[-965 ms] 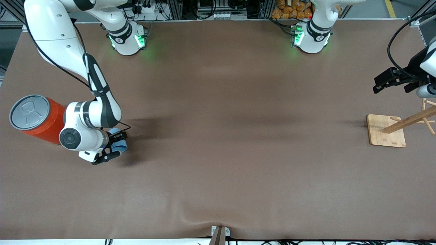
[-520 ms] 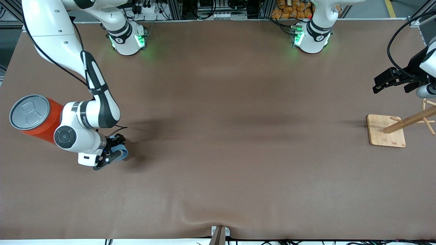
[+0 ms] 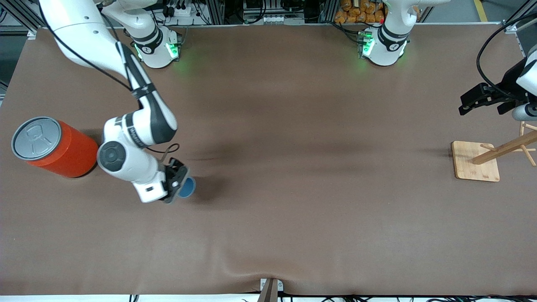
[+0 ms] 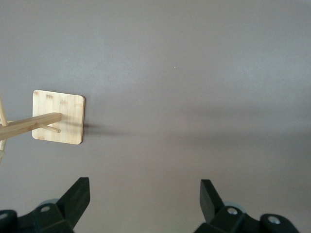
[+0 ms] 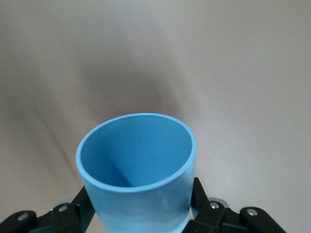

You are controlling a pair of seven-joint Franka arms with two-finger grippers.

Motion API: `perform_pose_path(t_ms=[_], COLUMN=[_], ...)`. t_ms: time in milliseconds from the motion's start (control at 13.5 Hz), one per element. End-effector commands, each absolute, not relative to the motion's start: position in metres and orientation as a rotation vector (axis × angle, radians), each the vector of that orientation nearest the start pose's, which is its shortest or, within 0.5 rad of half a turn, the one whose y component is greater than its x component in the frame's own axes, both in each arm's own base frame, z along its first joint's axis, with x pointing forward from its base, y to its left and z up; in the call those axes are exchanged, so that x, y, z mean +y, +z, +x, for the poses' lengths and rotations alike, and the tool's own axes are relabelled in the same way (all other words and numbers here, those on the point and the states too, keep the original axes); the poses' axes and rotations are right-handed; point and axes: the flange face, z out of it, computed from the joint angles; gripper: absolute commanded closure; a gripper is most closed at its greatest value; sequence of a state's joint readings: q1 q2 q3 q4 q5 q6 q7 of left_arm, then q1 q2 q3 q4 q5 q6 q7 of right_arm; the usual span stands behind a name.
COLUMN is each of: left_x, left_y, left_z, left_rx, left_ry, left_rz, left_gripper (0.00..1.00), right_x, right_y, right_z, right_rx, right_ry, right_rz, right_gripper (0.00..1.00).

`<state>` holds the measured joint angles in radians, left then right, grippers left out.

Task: Flip cup
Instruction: 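Carry the blue cup with the right gripper to mid-table and lower it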

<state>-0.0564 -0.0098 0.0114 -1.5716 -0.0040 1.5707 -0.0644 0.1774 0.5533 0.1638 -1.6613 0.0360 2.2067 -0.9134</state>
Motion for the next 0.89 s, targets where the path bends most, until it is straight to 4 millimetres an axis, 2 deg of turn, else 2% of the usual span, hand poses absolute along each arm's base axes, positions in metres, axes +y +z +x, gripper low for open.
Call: perform_pose_path(t_ms=[0, 148, 223, 371, 594, 816], left_x=[-0.027, -0.028, -0.027, -0.028, -0.029, -0.029], left_y=[0.631, 0.631, 0.628, 0.619, 0.618, 0.616], left_z=[0.552, 0.552, 0.552, 0.557, 0.557, 0.559], left_rx=[-0.026, -0.031, -0.019, -0.014, -0.012, -0.017], left_ry=[-0.005, -0.002, 0.005, 0.031, 0.034, 0.042], left_rz=[-3.143, -3.143, -3.144, -3.143, -3.145, -3.152], left_gripper=[0.0, 0.0, 0.0, 0.0, 0.0, 0.0], right_x=[0.304, 0.378, 0.397, 0.446, 0.495, 0.522], right_y=[0.307, 0.295, 0.282, 0.271, 0.251, 0.226], right_z=[0.618, 0.587, 0.584, 0.566, 0.549, 0.54], right_rx=[-1.939, -2.079, -2.096, -2.12, -2.151, -2.236], right_ry=[-0.128, -0.149, -0.154, -0.166, -0.168, -0.164], right_rz=[-2.333, -2.239, -2.242, -2.259, -2.292, -2.282], right_gripper=[0.8, 0.8, 0.8, 0.8, 0.8, 0.79])
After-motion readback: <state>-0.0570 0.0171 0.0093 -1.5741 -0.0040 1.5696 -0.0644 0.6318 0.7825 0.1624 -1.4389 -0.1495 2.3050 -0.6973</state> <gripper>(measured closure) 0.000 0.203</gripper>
